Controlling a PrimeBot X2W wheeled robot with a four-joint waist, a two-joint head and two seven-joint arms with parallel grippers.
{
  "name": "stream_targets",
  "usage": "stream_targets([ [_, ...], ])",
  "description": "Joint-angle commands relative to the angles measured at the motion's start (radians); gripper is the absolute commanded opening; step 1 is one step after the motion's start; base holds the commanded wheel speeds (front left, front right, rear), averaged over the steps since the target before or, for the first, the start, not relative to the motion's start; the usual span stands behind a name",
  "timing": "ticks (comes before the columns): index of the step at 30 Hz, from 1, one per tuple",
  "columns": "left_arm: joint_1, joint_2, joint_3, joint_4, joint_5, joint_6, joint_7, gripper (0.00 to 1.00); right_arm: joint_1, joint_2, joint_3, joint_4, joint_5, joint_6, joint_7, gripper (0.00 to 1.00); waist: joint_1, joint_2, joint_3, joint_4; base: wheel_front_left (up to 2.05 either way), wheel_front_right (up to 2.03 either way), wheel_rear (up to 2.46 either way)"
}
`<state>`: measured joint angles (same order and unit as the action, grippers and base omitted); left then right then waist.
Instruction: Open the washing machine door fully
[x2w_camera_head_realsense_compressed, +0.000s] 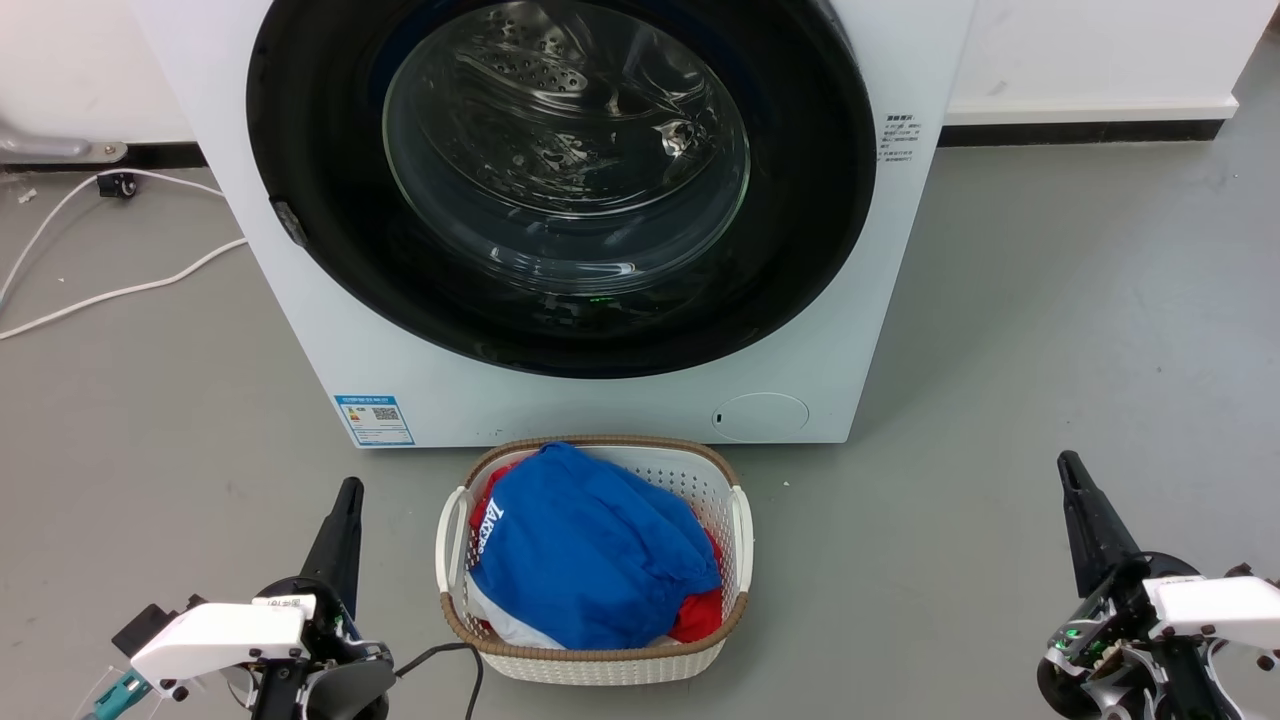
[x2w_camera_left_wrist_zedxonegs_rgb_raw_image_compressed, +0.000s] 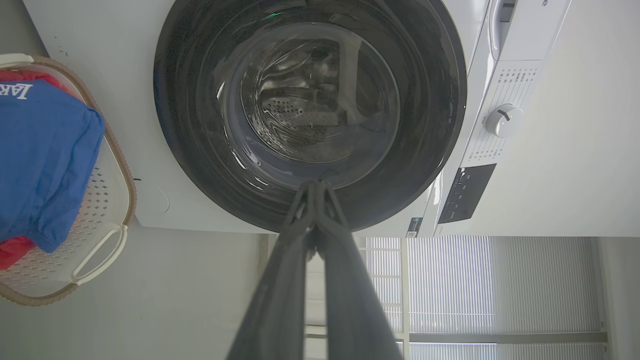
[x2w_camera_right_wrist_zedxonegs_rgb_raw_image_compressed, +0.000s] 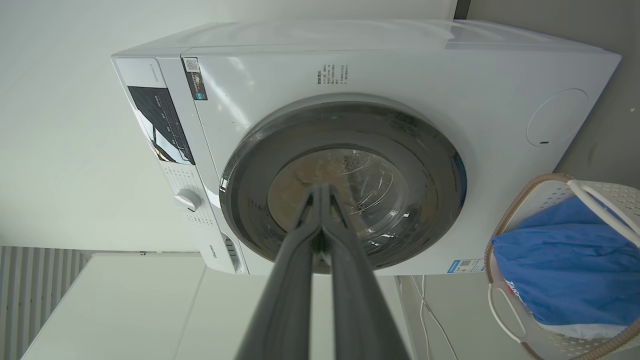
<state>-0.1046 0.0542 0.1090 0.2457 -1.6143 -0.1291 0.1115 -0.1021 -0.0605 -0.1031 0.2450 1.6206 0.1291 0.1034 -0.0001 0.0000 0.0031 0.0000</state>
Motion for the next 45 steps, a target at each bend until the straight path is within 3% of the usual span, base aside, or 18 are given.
stream_targets([
  [1, -0.008, -0.002, 0.004, 0.001, 0.004, -0.003, 0.001, 0.0, -0.011, 0.003, -0.002, 0.002, -0.005, 0.003, 0.003, 0.0, 0.0001, 0.0, 0.0, 0.0, 0.0, 0.0, 0.0],
  [21, -0.008, -0.002, 0.005, 0.0, 0.005, -0.003, 0.003, 0.0, -0.011, 0.006, -0.005, 0.001, -0.008, 0.003, 0.006, 0.0, 0.0001, 0.0, 0.0, 0.0, 0.0, 0.0, 0.0],
  [22, 0.001, -0.001, 0.001, 0.003, 0.001, 0.0, 0.0, 1.0, 0.001, 0.002, -0.003, 0.003, -0.002, 0.0, 0.004, 1.0, 0.0001, 0.0, 0.0, 0.0, 0.0, 0.0, 0.0],
  [35, 0.02, 0.0, -0.064, -0.019, 0.028, 0.0, -0.052, 1.0, 0.036, -0.001, 0.039, -0.012, -0.033, 0.0, -0.044, 1.0, 0.0001, 0.0, -0.001, 0.0, 0.0, 0.0, 0.0],
  [45, 0.028, 0.0, -0.079, -0.046, 0.188, 0.0, -0.099, 1.0, 0.046, -0.02, 0.066, -0.038, -0.195, 0.0, -0.094, 1.0, 0.0001, 0.0, -0.004, 0.002, 0.0, 0.0, 0.0],
])
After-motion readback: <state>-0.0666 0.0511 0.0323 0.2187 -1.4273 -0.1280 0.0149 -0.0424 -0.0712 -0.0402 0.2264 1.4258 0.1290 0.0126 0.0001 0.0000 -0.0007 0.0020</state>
